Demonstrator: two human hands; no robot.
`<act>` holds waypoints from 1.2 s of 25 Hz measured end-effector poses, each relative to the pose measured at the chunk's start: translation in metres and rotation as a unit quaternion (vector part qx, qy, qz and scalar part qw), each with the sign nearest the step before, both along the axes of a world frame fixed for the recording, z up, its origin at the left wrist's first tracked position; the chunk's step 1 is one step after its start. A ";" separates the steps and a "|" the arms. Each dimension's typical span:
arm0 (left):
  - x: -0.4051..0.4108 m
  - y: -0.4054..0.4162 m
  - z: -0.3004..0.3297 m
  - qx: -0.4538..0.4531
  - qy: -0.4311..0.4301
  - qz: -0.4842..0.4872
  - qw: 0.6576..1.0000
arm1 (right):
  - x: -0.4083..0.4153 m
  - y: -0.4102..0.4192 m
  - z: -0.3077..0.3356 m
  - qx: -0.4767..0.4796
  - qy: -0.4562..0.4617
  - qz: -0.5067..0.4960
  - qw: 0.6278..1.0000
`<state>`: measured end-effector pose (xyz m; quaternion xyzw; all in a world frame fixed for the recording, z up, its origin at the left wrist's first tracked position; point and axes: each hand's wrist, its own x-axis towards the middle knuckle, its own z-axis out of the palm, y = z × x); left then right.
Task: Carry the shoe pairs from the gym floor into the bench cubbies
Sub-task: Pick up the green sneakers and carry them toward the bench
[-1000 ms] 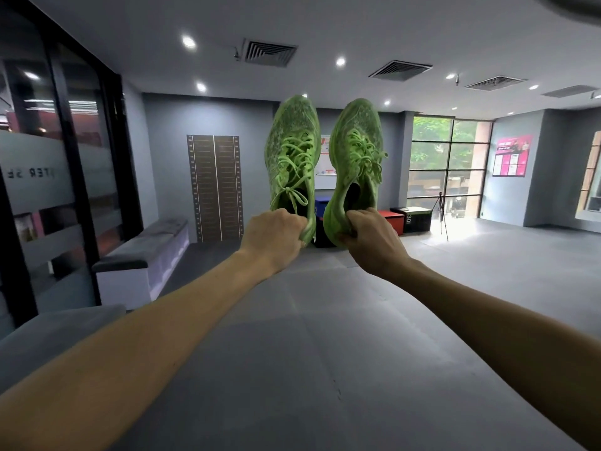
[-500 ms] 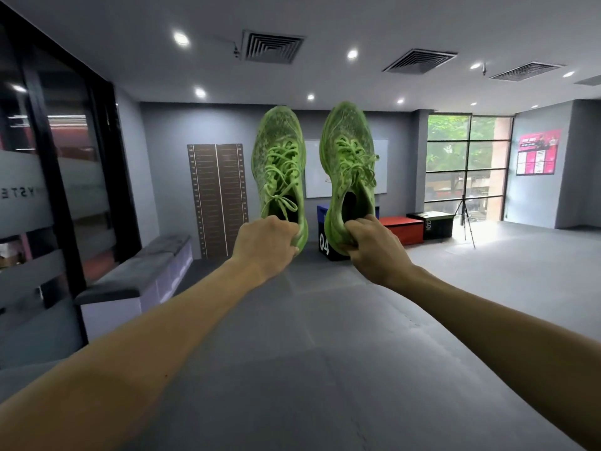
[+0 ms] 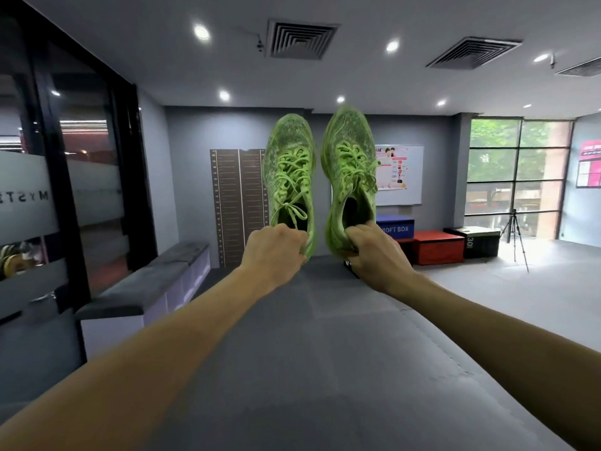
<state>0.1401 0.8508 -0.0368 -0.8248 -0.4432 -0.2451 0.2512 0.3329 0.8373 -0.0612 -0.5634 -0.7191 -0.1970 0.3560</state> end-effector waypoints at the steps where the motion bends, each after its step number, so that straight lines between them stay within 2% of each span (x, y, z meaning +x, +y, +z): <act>1: 0.002 0.029 0.000 0.002 0.002 0.003 1.000 | 0.002 0.029 -0.002 0.001 0.000 0.003 1.000; 13: -0.006 0.366 0.018 0.012 0.019 0.044 0.999 | 0.003 0.381 0.020 0.011 0.015 0.012 1.000; 20: -0.059 0.509 -0.002 0.018 0.024 0.195 0.980 | -0.056 0.583 -0.002 0.003 -0.013 0.158 0.987; 25: -0.113 0.560 -0.012 0.004 0.009 0.362 0.932 | -0.135 0.692 -0.006 0.006 -0.055 0.337 0.940; 30: -0.167 0.561 -0.016 -0.013 -0.006 0.501 0.865 | -0.240 0.733 -0.011 0.019 -0.067 0.506 0.860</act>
